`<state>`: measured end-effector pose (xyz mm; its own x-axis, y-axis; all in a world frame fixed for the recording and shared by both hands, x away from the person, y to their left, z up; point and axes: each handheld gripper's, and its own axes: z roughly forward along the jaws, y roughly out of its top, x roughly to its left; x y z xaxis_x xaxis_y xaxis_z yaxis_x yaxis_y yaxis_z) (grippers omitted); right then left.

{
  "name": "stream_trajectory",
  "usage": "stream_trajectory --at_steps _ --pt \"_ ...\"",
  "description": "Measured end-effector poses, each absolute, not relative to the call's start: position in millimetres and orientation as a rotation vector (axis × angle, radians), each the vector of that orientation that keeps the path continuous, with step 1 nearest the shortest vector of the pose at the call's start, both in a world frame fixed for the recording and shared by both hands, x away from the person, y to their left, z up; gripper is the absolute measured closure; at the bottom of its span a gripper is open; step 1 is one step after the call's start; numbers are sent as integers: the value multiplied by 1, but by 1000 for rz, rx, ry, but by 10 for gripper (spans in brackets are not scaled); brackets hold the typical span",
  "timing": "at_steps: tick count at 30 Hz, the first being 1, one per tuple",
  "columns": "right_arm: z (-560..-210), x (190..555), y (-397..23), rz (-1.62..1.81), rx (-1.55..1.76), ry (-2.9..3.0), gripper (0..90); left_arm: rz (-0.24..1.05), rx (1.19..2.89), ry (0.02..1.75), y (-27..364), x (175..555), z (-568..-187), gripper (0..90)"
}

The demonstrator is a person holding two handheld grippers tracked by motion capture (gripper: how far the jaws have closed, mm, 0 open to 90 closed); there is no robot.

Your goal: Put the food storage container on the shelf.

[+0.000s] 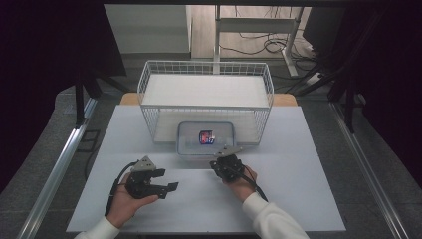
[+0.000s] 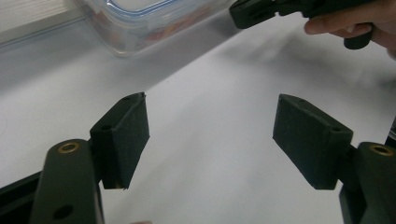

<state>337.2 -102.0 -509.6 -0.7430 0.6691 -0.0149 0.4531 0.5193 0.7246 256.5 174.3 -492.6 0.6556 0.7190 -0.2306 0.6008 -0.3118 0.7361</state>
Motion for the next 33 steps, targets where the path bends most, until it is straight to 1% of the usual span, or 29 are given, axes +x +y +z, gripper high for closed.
stream_trajectory --at_steps 5,11,15,19,33 --pt "-512 341 -92 1054 941 2474 890 176 2038 1015 173 256 -494 265" --pt "-514 342 -91 1032 953 2467 890 169 2045 1017 172 256 -495 264" --pt "-515 350 -90 1048 1008 2452 891 165 2045 1015 172 256 -494 263" --pt "-515 349 -86 1024 977 2445 891 169 2040 1019 173 257 -494 263" --pt "-503 356 -80 1101 1047 2375 891 169 2035 1019 175 257 -494 263"
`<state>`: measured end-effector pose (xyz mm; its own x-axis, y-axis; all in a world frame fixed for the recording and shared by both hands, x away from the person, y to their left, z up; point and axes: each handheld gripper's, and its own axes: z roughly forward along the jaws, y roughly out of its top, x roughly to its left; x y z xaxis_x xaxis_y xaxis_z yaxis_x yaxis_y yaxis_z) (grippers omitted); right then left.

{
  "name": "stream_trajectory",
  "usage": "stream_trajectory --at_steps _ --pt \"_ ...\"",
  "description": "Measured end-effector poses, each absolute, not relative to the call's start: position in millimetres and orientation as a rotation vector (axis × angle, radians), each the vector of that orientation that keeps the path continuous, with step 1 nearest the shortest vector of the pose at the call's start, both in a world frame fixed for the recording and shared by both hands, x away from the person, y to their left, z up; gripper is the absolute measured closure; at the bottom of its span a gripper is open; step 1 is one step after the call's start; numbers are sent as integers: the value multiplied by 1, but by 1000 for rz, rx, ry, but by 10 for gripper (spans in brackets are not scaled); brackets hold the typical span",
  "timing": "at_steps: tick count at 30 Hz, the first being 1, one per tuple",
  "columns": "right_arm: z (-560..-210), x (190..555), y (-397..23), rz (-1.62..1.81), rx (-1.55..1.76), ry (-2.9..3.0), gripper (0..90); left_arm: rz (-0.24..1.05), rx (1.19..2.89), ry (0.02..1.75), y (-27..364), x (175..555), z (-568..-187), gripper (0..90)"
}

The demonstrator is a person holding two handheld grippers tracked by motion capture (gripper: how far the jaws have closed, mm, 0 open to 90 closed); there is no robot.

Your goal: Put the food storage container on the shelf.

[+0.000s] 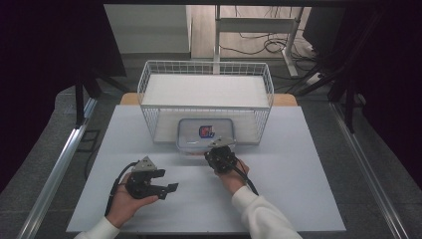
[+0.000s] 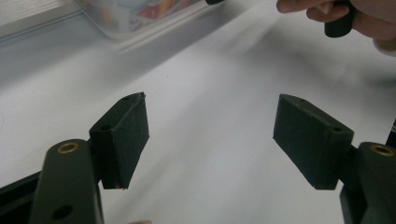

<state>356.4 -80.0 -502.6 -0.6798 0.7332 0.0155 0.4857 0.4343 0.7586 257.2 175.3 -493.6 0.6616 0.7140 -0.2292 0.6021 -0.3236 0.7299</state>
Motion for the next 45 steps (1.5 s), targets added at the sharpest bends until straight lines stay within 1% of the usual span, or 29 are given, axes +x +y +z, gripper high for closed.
stream_trajectory --at_steps 4,27,45 --pt "-499 361 -78 1117 1058 2358 891 159 2026 1027 176 258 -494 263" --pt "-499 403 -74 1090 1172 2271 891 163 2030 1031 179 260 -495 263" --pt "-498 415 -72 1069 1208 2262 891 160 2022 1040 179 261 -496 263"
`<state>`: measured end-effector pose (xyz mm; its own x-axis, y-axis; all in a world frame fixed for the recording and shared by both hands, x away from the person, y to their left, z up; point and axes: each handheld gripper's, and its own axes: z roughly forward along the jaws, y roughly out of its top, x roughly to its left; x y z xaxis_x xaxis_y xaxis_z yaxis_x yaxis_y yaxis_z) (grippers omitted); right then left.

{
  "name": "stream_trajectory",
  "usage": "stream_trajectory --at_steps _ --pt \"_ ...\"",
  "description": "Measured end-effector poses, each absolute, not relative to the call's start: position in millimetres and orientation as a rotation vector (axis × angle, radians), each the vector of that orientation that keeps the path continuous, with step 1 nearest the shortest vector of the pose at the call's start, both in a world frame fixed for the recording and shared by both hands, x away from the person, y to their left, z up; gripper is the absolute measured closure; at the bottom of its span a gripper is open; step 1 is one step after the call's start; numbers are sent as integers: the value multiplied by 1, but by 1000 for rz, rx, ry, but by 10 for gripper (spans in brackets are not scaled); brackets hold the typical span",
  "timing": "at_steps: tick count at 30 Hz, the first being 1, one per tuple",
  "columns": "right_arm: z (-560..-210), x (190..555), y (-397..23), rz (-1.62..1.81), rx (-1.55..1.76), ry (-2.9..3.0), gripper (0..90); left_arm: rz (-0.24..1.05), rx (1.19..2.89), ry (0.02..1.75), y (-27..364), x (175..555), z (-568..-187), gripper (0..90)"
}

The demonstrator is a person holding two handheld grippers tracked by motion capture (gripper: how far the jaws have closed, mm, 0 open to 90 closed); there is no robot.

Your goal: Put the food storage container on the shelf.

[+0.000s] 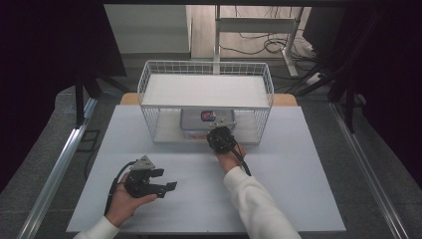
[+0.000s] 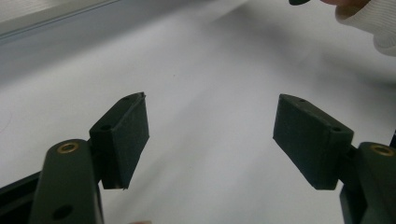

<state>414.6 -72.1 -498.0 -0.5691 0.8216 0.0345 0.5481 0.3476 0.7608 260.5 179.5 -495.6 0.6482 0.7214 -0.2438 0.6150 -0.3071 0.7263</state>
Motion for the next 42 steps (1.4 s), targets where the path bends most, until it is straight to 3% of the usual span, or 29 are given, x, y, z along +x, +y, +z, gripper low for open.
stream_trajectory --at_steps 9,20,34,39,42 --pt "-499 416 -75 1085 1210 2272 890 168 2012 1052 179 262 -496 265" --pt "-486 391 -92 1128 1107 2326 891 189 1991 1083 184 258 -496 266" --pt "-458 321 -161 1188 987 2398 885 217 1972 1096 190 252 -494 265" --pt "-460 295 -199 1176 998 2413 806 215 1974 1106 190 250 -495 265" --pt "-460 283 -216 1175 1035 2422 581 219 1962 1112 190 249 -493 264"
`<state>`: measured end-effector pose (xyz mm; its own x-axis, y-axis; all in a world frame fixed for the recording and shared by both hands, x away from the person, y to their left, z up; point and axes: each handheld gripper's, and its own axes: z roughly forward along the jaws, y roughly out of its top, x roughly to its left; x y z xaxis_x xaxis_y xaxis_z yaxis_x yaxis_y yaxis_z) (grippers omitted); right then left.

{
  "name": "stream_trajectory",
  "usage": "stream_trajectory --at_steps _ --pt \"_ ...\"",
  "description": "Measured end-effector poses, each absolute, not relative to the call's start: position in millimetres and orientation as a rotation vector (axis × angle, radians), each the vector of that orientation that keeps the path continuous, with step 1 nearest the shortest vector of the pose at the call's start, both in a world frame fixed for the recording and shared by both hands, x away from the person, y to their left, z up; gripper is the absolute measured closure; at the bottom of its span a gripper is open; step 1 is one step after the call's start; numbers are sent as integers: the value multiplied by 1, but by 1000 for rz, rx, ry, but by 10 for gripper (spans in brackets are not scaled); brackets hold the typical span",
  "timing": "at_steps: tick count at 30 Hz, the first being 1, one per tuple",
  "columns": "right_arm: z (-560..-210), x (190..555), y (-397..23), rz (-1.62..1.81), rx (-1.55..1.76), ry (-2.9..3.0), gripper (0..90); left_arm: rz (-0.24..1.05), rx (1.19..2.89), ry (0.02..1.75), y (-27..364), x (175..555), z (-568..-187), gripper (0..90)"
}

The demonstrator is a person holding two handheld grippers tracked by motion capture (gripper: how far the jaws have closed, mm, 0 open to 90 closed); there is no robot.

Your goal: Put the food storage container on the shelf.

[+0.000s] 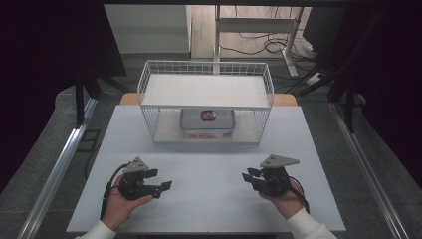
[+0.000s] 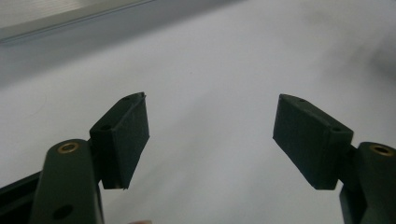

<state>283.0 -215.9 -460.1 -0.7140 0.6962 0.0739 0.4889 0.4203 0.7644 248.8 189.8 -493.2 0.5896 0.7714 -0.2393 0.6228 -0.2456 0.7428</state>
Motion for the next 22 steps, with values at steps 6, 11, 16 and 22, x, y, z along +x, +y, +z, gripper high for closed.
stream_trajectory --at_steps 6,11,16,22 --pt "-465 258 -236 1169 996 2431 350 240 1954 1131 194 244 -494 262" --pt "-468 249 -244 1135 963 2430 287 250 1953 1144 198 243 -494 258" --pt "-469 253 -247 1168 1020 2409 279 249 1962 1140 198 243 -495 254" --pt "-469 252 -244 1161 1003 2409 245 245 1972 1133 197 246 -496 253"
